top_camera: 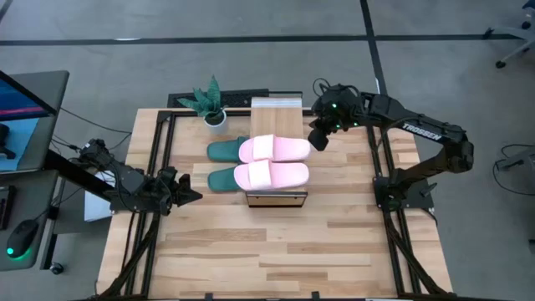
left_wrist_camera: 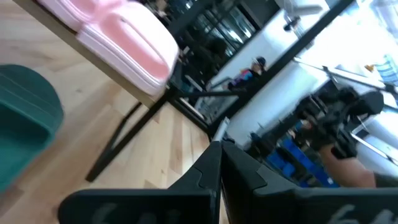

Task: Pick and place slides into the shelf
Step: Adjust the top pink slipper on the shelf, then put the bottom green slipper on the shelf

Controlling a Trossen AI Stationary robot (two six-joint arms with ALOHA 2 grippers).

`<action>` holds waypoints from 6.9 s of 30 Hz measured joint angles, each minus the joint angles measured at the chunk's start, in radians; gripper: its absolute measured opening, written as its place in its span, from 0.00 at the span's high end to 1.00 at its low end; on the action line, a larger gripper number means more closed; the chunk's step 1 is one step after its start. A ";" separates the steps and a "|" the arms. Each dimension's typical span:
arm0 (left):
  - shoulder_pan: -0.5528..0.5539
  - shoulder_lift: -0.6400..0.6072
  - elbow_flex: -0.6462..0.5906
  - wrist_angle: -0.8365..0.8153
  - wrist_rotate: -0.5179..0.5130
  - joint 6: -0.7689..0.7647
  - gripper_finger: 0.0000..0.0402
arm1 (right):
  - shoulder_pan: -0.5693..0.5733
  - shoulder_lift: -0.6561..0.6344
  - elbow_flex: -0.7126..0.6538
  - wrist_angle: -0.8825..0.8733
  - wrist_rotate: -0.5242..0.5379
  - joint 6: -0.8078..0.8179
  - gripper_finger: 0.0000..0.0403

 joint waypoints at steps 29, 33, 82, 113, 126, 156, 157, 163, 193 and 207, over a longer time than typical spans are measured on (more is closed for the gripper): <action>0.000 0.000 0.000 0.134 -0.116 0.127 1.00 | -0.160 -0.066 -0.454 0.436 -0.226 -0.084 1.00; 0.000 0.000 0.000 0.134 -0.116 0.127 1.00 | -0.138 -0.032 -0.454 0.435 -0.227 -0.084 1.00; 0.000 0.000 0.000 0.110 -0.201 -0.044 1.00 | -0.143 -0.453 -0.454 0.525 0.356 0.041 1.00; 0.127 0.370 0.003 -0.020 -0.321 -0.225 1.00 | 0.284 -0.589 -0.454 0.416 0.269 0.255 1.00; 0.365 0.626 0.002 -0.021 0.057 -0.423 0.88 | 0.367 -0.586 -0.454 0.404 0.282 0.277 1.00; 0.595 -0.005 0.287 -0.935 0.218 -0.546 0.61 | 0.397 -0.586 -0.454 0.340 0.323 0.360 1.00; 0.595 -0.009 0.271 -0.946 0.219 -0.561 0.61 | 0.407 -0.586 -0.454 0.338 0.340 0.368 1.00; 0.595 -0.009 0.202 -0.921 0.237 -0.643 0.61 | 0.492 -0.586 -0.454 0.338 0.404 0.405 1.00; 0.596 0.274 0.151 -0.728 0.237 -0.723 0.61 | 0.583 -0.586 -0.454 0.318 0.503 0.424 1.00; 0.597 0.423 0.136 -0.554 0.216 -0.718 0.61 | 0.620 -0.586 -0.454 0.312 0.510 0.433 1.00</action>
